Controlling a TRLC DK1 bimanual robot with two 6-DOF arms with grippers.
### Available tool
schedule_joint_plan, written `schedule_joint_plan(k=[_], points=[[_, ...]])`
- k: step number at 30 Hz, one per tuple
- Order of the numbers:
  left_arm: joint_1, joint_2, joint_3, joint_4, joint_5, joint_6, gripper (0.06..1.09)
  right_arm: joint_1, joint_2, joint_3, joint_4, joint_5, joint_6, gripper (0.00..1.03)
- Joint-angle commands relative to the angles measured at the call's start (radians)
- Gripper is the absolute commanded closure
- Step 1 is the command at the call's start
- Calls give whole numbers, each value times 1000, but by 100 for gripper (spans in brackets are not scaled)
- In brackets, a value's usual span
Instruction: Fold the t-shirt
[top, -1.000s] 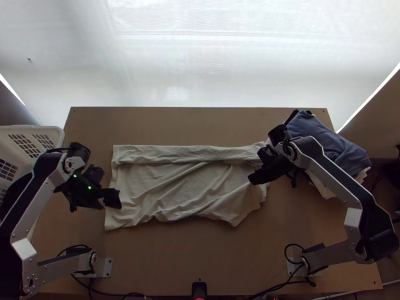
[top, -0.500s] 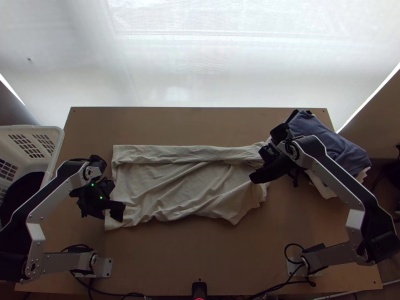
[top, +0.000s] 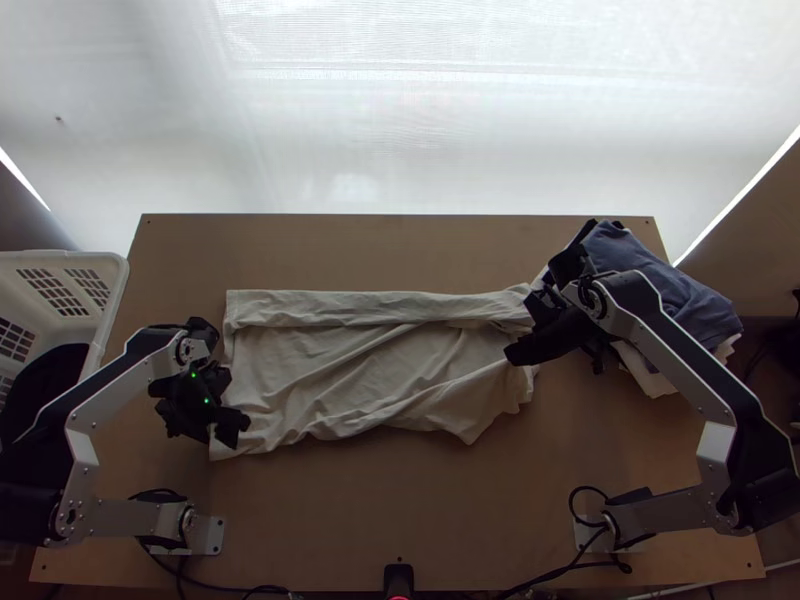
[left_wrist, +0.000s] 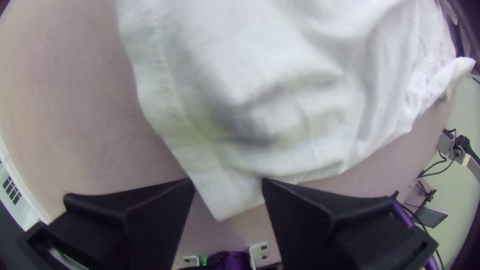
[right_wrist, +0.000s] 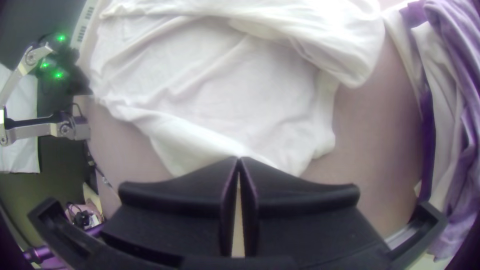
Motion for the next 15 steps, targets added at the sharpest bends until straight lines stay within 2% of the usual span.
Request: schedule_joint_plan(k=[1, 4, 5, 9, 15], points=[[-18, -55, -33, 66, 21, 32, 81, 0, 2, 6, 0, 0, -4, 100], [-43, -58, -44, 46, 36, 61, 86, -8, 2, 10, -1, 0, -4, 100], [-47, -59, -47, 57, 36, 60, 107, -11, 2, 10, -1, 0, -6, 100], [2, -64, -18, 55, 67, 66, 105, -25, -7, 10, -3, 0, -11, 100], [120, -61, 135, 21, 170, 77, 105, -57, -22, 10, -6, 0, -18, 100]])
